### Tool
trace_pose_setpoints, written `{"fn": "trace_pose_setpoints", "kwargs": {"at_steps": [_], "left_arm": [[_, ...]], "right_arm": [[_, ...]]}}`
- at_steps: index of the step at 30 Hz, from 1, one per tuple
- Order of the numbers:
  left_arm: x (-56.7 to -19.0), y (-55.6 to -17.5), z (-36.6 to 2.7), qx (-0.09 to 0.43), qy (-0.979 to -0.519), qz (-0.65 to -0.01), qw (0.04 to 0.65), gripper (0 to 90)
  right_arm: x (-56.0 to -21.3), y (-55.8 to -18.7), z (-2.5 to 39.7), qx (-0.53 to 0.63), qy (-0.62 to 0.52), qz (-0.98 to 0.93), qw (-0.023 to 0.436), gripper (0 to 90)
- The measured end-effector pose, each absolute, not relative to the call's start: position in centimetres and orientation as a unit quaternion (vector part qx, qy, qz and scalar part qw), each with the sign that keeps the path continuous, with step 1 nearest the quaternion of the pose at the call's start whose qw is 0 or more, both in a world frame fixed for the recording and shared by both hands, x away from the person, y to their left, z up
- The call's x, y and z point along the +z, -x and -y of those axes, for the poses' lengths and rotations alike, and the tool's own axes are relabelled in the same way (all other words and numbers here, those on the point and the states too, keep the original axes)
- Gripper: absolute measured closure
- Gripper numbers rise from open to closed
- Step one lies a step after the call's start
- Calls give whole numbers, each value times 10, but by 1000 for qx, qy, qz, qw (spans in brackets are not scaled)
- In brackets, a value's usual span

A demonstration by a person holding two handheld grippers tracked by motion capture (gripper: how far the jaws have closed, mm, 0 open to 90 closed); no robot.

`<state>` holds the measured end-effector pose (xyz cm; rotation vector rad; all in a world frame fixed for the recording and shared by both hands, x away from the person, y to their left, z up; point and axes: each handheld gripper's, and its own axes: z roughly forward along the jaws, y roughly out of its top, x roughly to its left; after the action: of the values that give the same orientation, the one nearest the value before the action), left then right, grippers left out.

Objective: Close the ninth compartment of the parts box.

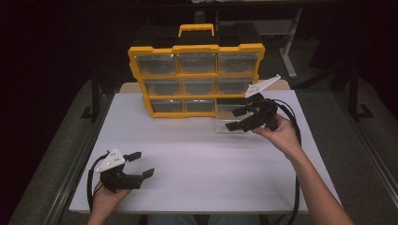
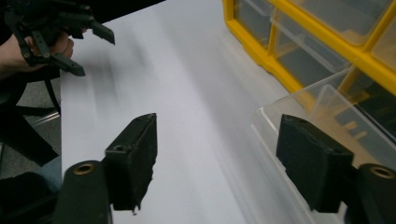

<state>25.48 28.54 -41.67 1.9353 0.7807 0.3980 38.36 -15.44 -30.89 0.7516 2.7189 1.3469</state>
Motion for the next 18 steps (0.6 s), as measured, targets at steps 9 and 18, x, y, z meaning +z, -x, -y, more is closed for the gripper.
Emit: {"fn": "trace_pose_setpoints", "kwargs": {"at_steps": [9, 18], "left_arm": [[-416, -255, -287, 165, -796, -323, 485, 187], [-416, -256, -288, 167, -794, -324, 486, 188]], "right_arm": [[-328, -379, 157, 421, -240, -875, -10, 539], [-341, -379, 148, 403, -230, -886, -20, 701]]}}
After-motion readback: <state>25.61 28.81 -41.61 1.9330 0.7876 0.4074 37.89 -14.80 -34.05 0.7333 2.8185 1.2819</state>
